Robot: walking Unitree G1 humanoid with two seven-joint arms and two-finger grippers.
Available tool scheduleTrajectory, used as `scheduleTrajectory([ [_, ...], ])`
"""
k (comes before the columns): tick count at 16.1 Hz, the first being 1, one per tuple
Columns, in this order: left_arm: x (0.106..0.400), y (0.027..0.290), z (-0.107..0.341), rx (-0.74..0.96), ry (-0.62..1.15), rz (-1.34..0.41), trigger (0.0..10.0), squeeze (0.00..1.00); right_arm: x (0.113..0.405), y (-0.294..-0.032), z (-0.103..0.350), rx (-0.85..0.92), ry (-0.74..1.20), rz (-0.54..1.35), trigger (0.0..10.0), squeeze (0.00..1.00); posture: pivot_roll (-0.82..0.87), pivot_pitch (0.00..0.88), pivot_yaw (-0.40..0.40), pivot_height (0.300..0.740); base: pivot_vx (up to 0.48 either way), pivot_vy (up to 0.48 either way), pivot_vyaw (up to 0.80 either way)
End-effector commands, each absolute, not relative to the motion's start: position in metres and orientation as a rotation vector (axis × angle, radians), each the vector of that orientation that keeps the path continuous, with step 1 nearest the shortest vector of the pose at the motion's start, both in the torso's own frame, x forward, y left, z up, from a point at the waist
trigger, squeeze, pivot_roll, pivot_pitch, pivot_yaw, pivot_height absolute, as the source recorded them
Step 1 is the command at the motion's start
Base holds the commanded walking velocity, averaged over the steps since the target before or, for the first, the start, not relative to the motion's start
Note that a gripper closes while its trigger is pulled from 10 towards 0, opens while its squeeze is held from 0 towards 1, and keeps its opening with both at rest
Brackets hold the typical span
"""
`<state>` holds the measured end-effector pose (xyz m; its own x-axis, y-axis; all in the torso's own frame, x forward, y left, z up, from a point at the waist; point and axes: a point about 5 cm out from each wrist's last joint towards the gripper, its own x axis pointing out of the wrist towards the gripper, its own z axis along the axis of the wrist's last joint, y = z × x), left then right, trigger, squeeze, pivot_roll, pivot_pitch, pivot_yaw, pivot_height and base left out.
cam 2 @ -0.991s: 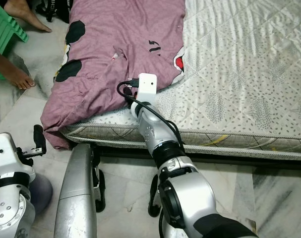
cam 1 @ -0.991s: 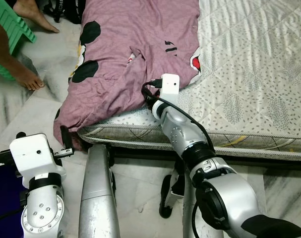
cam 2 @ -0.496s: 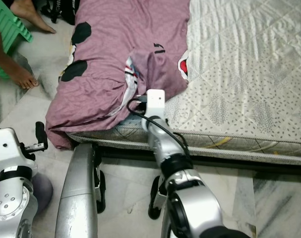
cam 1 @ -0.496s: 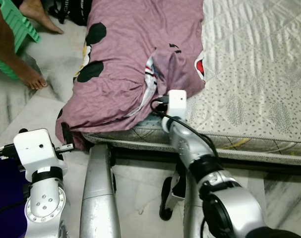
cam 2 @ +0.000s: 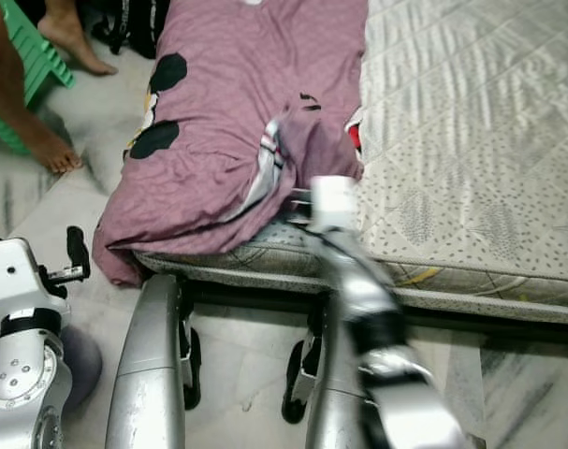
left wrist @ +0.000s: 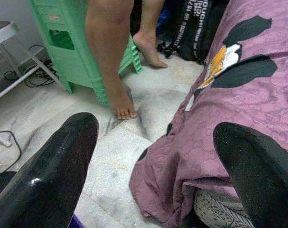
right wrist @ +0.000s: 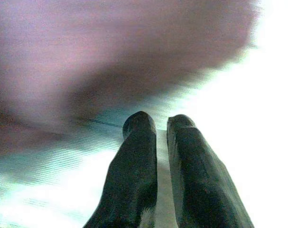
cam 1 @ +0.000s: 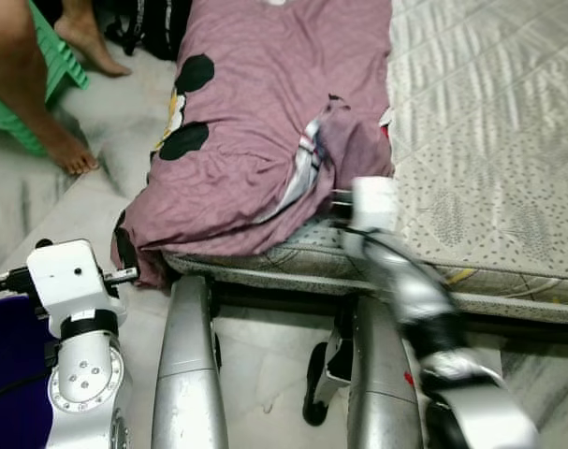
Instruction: Clean up the room
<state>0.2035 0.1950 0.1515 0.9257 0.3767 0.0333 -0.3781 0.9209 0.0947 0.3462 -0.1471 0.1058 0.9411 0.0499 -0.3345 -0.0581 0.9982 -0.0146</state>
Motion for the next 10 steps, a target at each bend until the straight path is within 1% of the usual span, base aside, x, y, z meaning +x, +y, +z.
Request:
scheduleTrajectory([
  [1,0.203,0.194,0.147,0.092,-0.001,0.379,10.0,0.00,0.338,-0.153,0.103,-0.021,0.368,0.053,10.0,1.00,0.14,0.225,-0.042,0.554,0.000,0.000,0.00],
  [3,0.205,0.191,0.146,0.087,-0.001,0.359,10.0,0.00,0.324,-0.165,0.102,-0.045,0.392,0.034,10.0,1.00,0.13,0.223,-0.035,0.554,0.000,0.000,0.00],
  [4,0.212,0.188,0.145,0.085,-0.007,0.330,10.0,0.00,0.293,-0.185,0.095,-0.086,0.444,0.012,10.0,1.00,0.08,0.214,-0.021,0.554,0.000,0.000,0.00],
  [5,0.216,0.188,0.145,0.083,-0.011,0.320,10.0,0.00,0.282,-0.191,0.093,-0.103,0.455,0.000,10.0,1.00,0.07,0.209,-0.018,0.554,0.000,0.000,0.00],
  [6,0.219,0.187,0.145,0.079,-0.018,0.313,10.0,0.00,0.278,-0.196,0.093,-0.113,0.444,-0.013,10.0,1.00,0.06,0.207,-0.018,0.554,0.000,0.000,0.00],
  [7,0.226,0.185,0.147,0.075,-0.035,0.303,10.0,0.00,0.280,-0.195,0.102,-0.047,0.369,0.013,10.0,1.00,0.04,0.193,-0.014,0.554,0.000,0.000,0.00],
  [8,0.228,0.185,0.148,0.073,-0.039,0.301,10.0,0.00,0.281,-0.193,0.106,-0.033,0.340,0.045,10.0,1.00,0.04,0.191,-0.013,0.554,0.000,0.000,0.00],
  [9,0.234,0.182,0.151,0.069,-0.062,0.287,10.0,0.00,0.291,-0.172,0.123,0.018,0.267,0.284,10.0,1.00,0.02,0.177,-0.010,0.554,0.000,0.000,0.00],
  [10,0.235,0.181,0.151,0.070,-0.065,0.283,10.0,0.00,0.294,-0.164,0.125,0.039,0.292,0.369,10.0,1.00,0.02,0.173,-0.011,0.554,0.000,0.000,0.00],
])
